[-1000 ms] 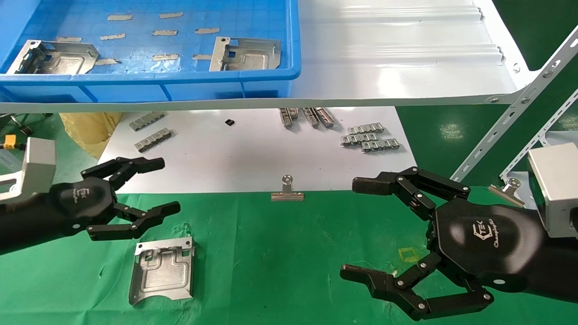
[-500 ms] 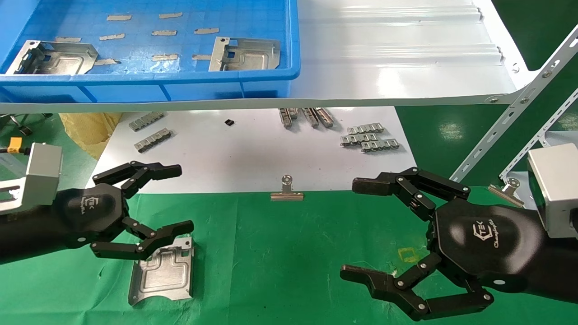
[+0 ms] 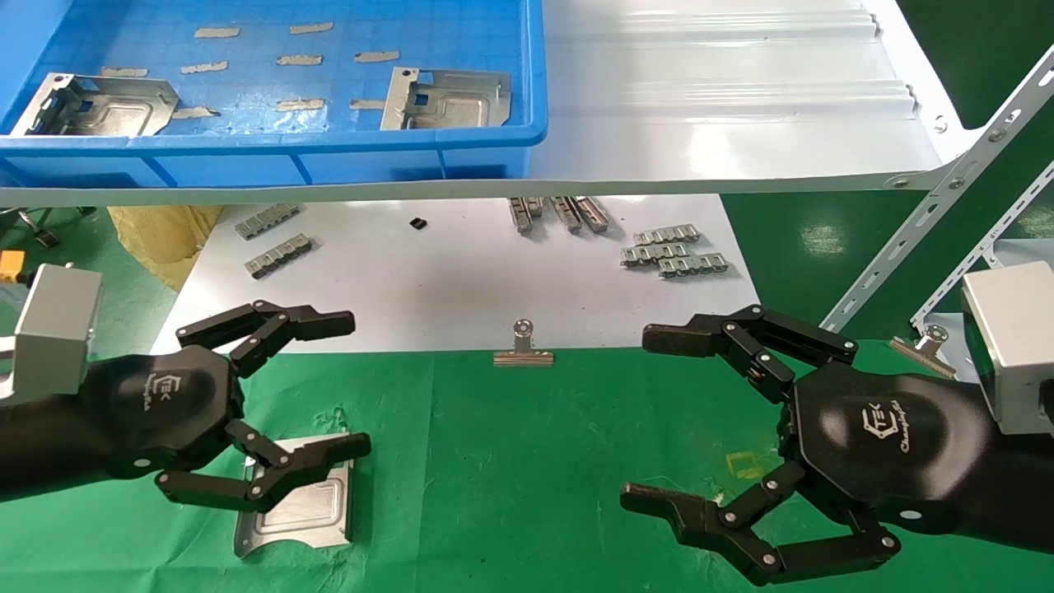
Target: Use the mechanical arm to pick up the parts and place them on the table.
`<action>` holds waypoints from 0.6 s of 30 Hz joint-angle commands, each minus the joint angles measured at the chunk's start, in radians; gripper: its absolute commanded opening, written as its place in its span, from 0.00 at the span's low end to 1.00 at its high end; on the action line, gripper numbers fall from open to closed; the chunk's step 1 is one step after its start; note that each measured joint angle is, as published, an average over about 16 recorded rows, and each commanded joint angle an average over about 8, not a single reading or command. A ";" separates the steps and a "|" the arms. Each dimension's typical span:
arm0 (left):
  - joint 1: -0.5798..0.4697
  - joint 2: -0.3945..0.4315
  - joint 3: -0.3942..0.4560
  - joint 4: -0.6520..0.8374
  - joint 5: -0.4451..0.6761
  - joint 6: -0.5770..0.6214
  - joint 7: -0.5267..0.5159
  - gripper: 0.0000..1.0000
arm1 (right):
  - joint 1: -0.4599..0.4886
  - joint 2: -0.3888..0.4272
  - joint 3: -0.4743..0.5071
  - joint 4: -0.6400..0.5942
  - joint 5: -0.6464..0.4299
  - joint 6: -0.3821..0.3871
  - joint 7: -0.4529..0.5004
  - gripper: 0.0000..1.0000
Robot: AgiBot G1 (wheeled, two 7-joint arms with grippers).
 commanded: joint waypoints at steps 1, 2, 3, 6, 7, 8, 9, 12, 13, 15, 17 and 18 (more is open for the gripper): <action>0.012 -0.004 -0.015 -0.031 -0.002 -0.003 -0.019 1.00 | 0.000 0.000 0.000 0.000 0.000 0.000 0.000 1.00; 0.019 -0.006 -0.022 -0.046 -0.003 -0.005 -0.029 1.00 | 0.000 0.000 0.000 0.000 0.000 0.000 0.000 1.00; 0.025 -0.008 -0.029 -0.062 -0.004 -0.007 -0.039 1.00 | 0.000 0.000 0.000 0.000 0.000 0.000 0.000 1.00; 0.043 -0.015 -0.051 -0.108 -0.007 -0.012 -0.068 1.00 | 0.000 0.000 0.000 0.000 0.000 0.000 0.000 1.00; 0.049 -0.017 -0.058 -0.123 -0.008 -0.013 -0.078 1.00 | 0.000 0.000 0.000 0.000 0.000 0.000 0.000 1.00; 0.056 -0.019 -0.066 -0.139 -0.009 -0.015 -0.088 1.00 | 0.000 0.000 0.000 0.000 0.000 0.000 0.000 1.00; 0.062 -0.021 -0.073 -0.154 -0.010 -0.017 -0.097 1.00 | 0.000 0.000 0.000 0.000 0.000 0.000 0.000 1.00; 0.080 -0.028 -0.095 -0.200 -0.012 -0.022 -0.126 1.00 | 0.000 0.000 0.000 0.000 0.000 0.000 0.000 1.00; 0.086 -0.030 -0.102 -0.216 -0.013 -0.023 -0.136 1.00 | 0.000 0.000 0.000 0.000 0.000 0.000 0.000 1.00; 0.099 -0.034 -0.117 -0.247 -0.015 -0.027 -0.156 1.00 | 0.000 0.000 0.000 0.000 0.000 0.000 0.000 1.00; 0.111 -0.038 -0.132 -0.278 -0.017 -0.030 -0.175 1.00 | 0.000 0.000 0.000 0.000 0.000 0.000 0.000 1.00; 0.118 -0.041 -0.139 -0.294 -0.018 -0.032 -0.185 1.00 | 0.000 0.000 0.000 0.000 0.000 0.000 0.000 1.00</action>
